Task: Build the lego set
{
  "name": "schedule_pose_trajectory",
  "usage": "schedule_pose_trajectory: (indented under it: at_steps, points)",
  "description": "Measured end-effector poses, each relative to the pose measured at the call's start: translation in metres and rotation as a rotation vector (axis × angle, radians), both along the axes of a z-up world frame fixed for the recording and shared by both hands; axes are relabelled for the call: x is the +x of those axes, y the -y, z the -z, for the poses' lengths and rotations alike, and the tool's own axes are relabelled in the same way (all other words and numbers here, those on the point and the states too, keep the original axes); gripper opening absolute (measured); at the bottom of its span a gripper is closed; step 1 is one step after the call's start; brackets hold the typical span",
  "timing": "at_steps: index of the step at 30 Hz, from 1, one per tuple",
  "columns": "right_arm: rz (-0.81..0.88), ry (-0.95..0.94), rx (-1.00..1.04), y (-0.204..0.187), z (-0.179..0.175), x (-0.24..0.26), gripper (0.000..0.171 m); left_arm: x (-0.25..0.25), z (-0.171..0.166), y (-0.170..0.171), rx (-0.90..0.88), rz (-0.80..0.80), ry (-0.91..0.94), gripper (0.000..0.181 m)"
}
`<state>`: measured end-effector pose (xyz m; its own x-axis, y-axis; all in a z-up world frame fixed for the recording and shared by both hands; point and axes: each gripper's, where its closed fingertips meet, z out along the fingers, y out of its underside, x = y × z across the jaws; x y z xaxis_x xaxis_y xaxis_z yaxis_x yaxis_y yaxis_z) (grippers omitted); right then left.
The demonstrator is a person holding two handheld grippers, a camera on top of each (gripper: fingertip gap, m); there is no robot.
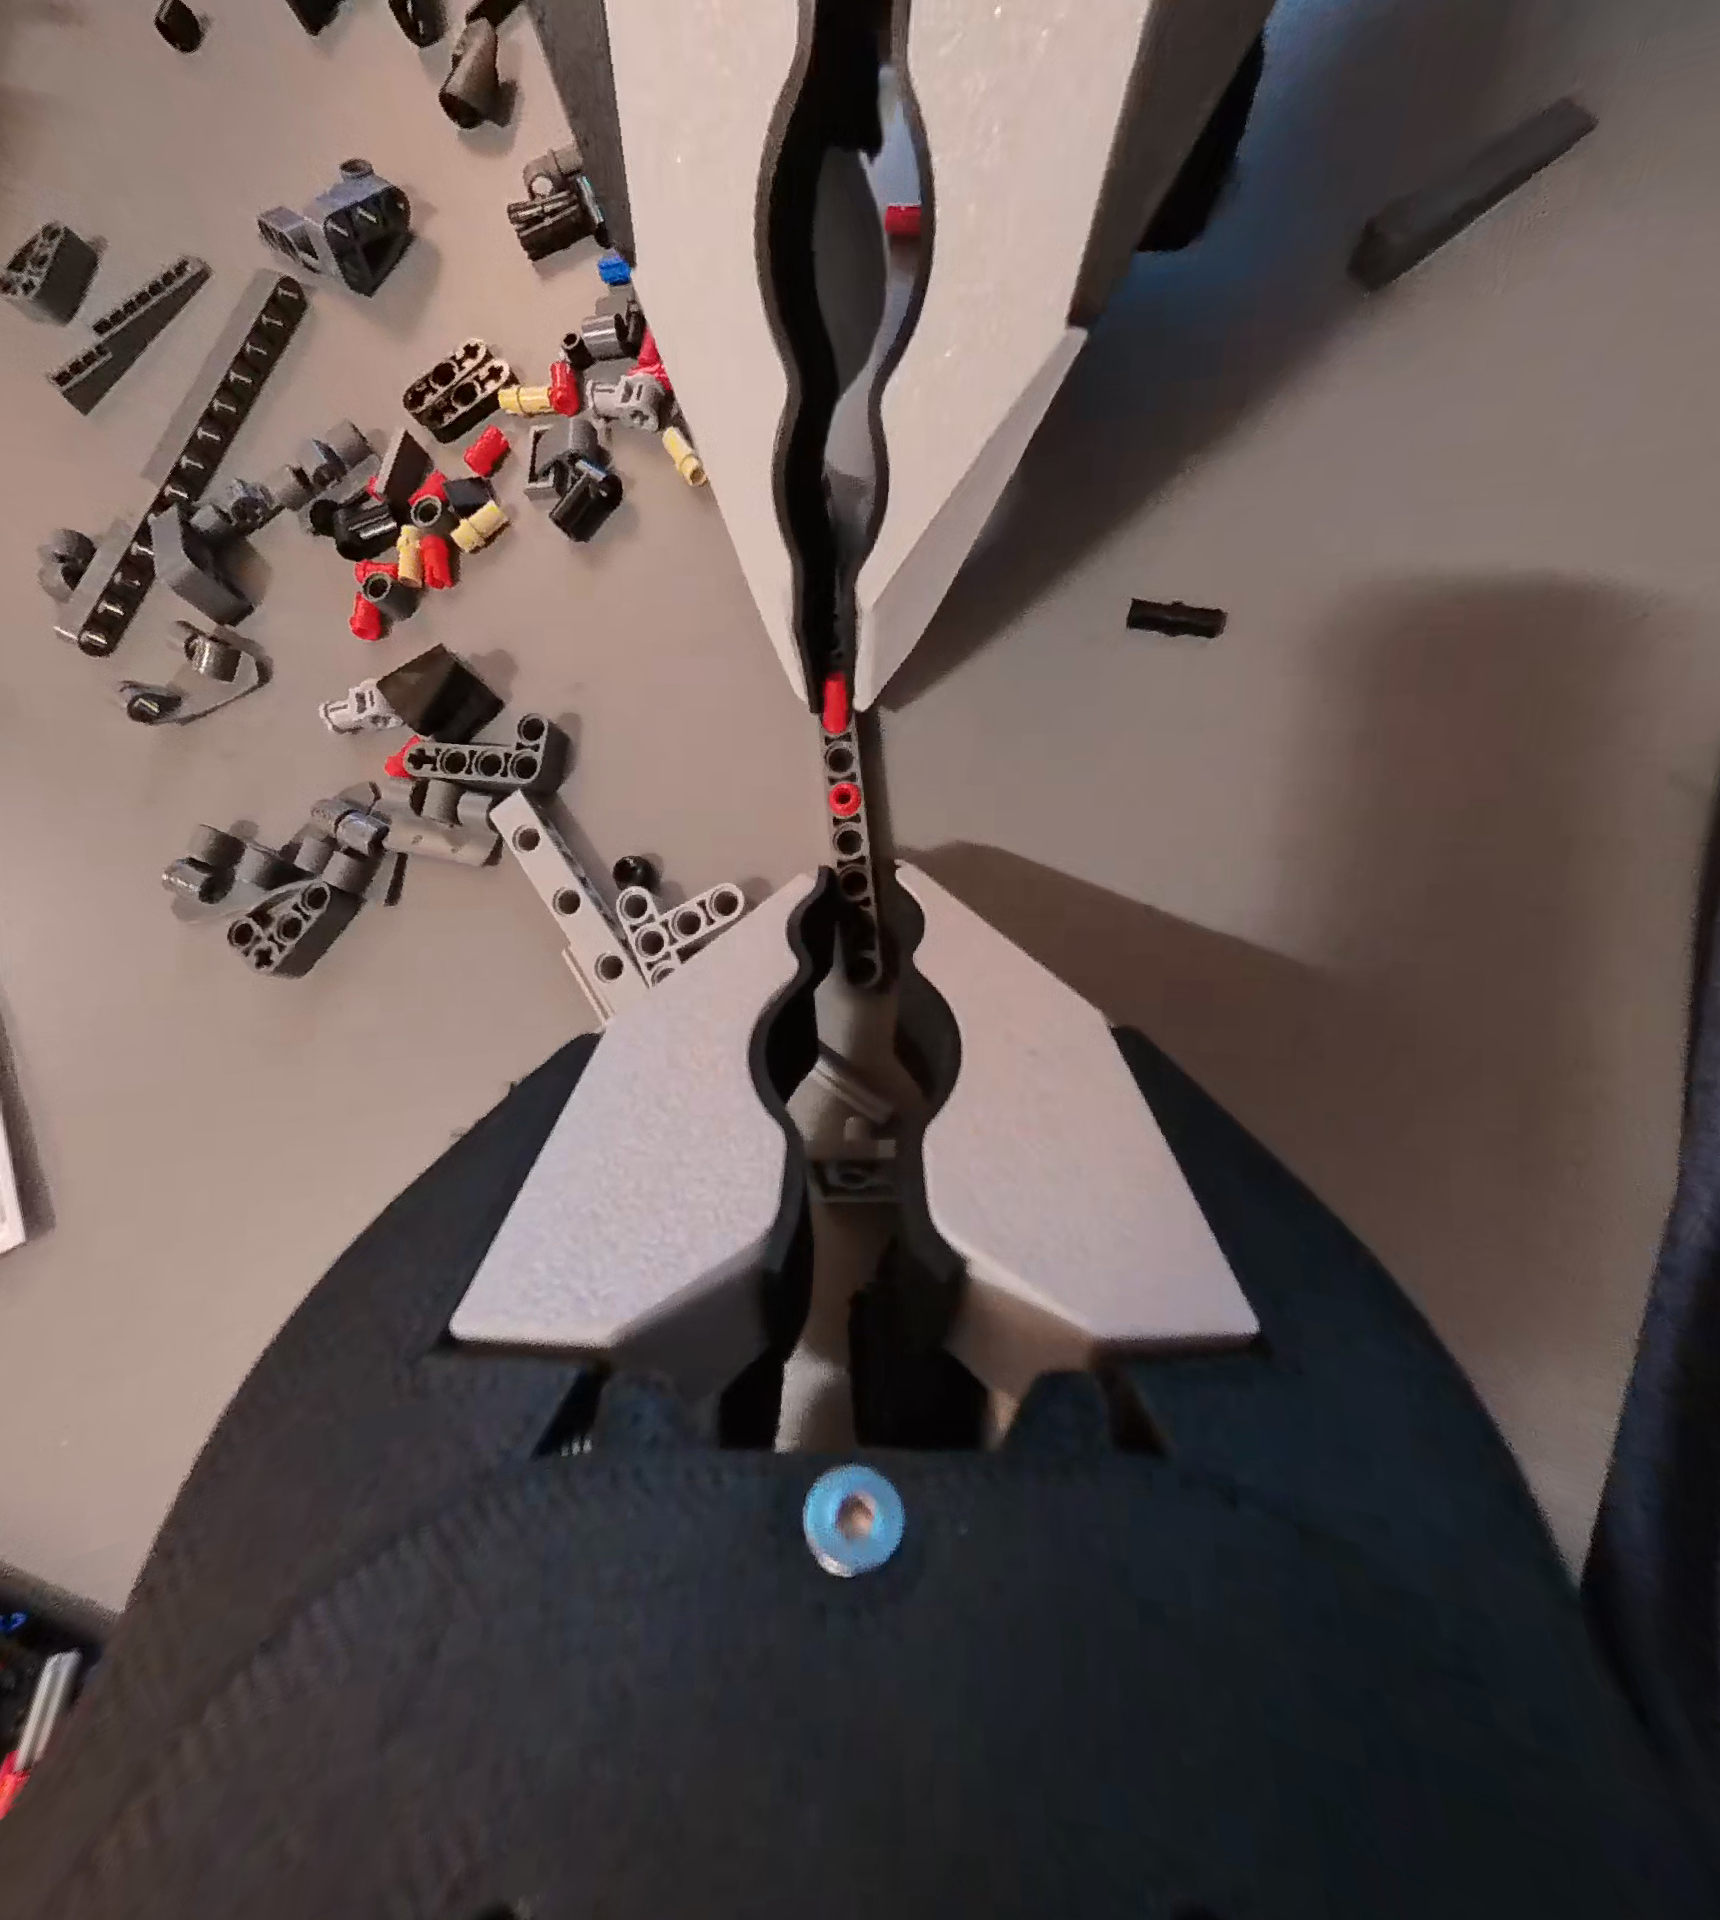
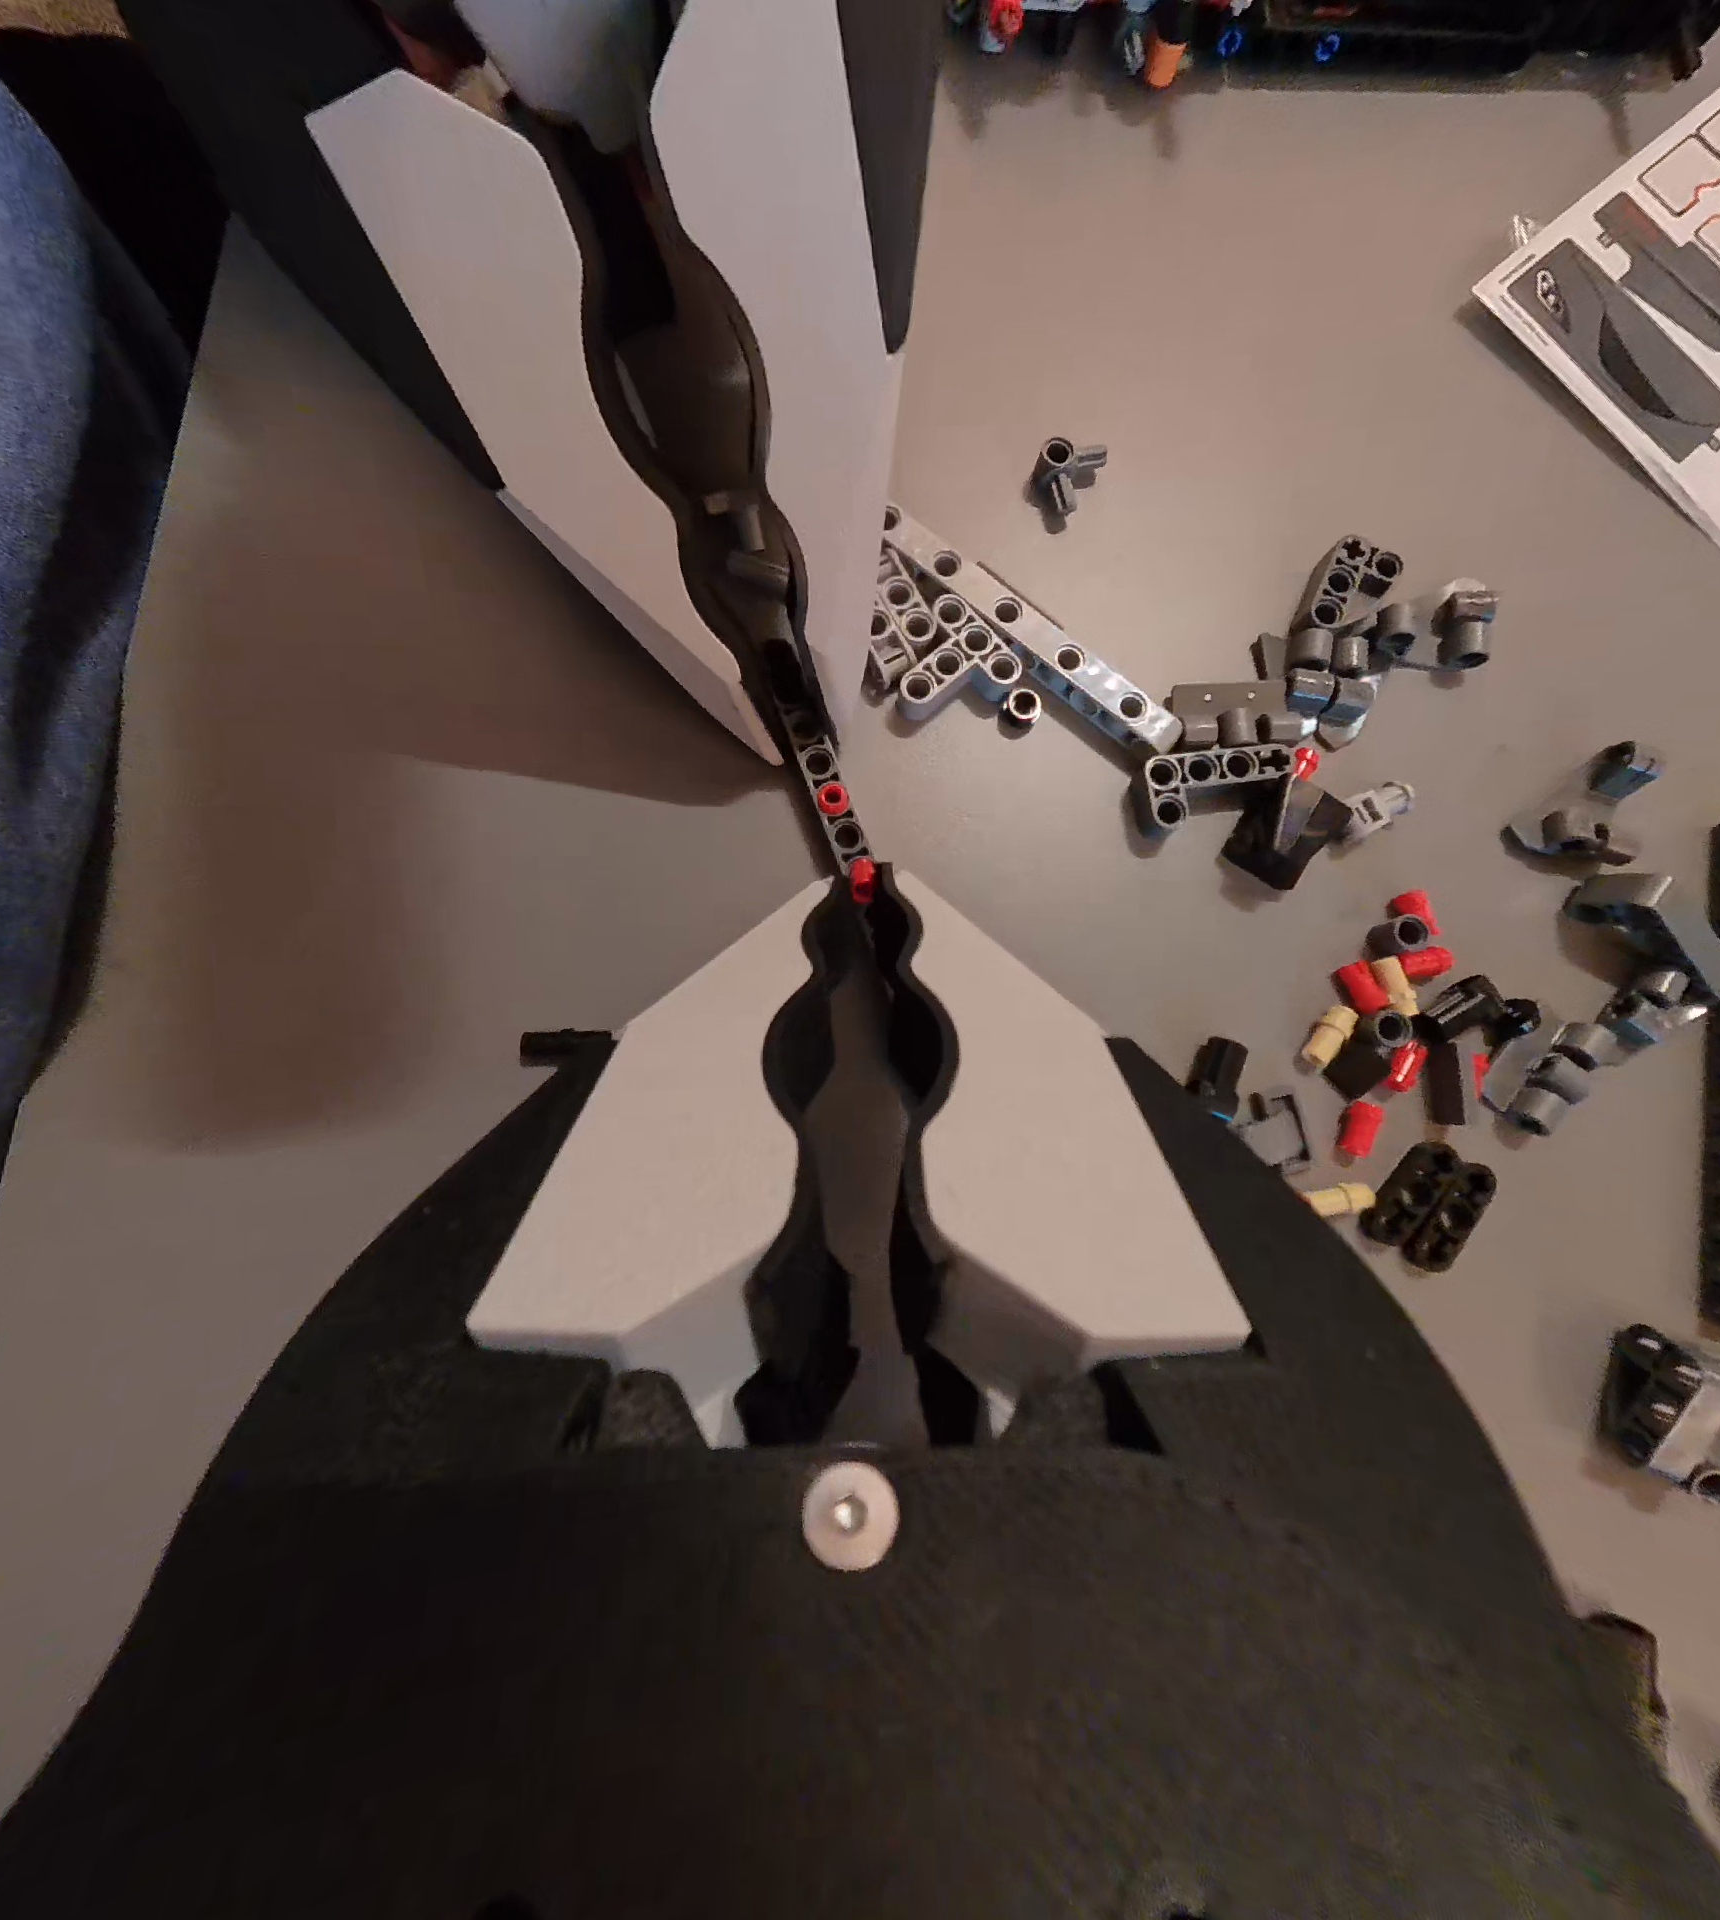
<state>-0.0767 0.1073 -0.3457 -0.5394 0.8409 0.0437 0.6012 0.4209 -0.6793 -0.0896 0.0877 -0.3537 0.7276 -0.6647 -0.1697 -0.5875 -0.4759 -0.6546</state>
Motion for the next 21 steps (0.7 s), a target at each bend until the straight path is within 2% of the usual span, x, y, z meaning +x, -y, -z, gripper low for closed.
schedule_pose_trajectory:
  at_steps: [5,13,21]
  points:
    - [-0.013,0.016,0.018,0.0005,-0.0005,-0.0008,0.001,-0.0002,0.0001,0.0002,-0.012,0.002,0.009,0.006]
    - [-0.072,0.122,0.156,0.0011,-0.0007,-0.0001,0.001,0.0,0.0002,0.0001,-0.017,0.006,0.009,0.006]
    - [-0.099,0.184,0.166,0.0017,-0.0008,-0.0005,0.001,-0.0003,0.0002,0.0002,-0.017,0.014,0.006,0.006]
